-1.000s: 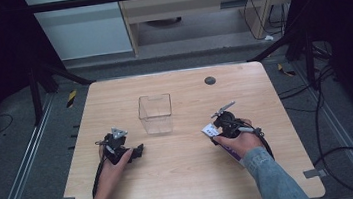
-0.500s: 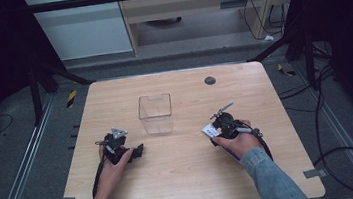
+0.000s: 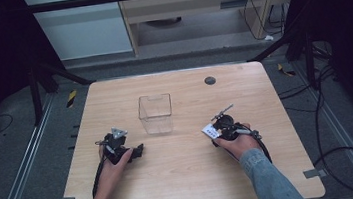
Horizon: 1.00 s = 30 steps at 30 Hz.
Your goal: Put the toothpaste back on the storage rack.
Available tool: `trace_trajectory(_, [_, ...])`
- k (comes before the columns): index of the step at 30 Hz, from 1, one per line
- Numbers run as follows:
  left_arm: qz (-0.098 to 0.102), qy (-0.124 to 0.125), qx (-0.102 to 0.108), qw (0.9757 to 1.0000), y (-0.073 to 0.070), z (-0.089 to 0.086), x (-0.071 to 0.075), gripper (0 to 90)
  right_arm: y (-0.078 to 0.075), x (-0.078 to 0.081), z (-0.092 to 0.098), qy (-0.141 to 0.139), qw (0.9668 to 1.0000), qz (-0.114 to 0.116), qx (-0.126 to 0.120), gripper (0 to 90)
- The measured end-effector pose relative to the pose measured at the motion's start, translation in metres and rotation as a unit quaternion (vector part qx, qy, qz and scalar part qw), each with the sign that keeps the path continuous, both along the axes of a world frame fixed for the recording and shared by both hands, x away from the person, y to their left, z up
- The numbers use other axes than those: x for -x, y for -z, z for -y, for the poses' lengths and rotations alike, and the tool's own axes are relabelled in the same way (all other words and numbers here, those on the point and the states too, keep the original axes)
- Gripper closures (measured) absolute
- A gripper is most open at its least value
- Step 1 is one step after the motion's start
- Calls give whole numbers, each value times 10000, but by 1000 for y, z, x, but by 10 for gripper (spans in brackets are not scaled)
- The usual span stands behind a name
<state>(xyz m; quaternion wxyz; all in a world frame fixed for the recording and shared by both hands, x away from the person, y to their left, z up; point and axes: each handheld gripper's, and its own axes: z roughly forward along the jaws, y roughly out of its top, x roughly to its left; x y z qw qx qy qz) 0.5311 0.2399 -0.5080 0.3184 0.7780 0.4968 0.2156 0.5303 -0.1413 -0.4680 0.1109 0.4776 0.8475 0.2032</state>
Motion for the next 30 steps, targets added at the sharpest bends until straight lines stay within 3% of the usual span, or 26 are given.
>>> trace_trajectory(30, [6, -15, -2, 10000, 0, -1, -2, 0, 6, -14, -10, -105, 9994, -173, 263, 502])
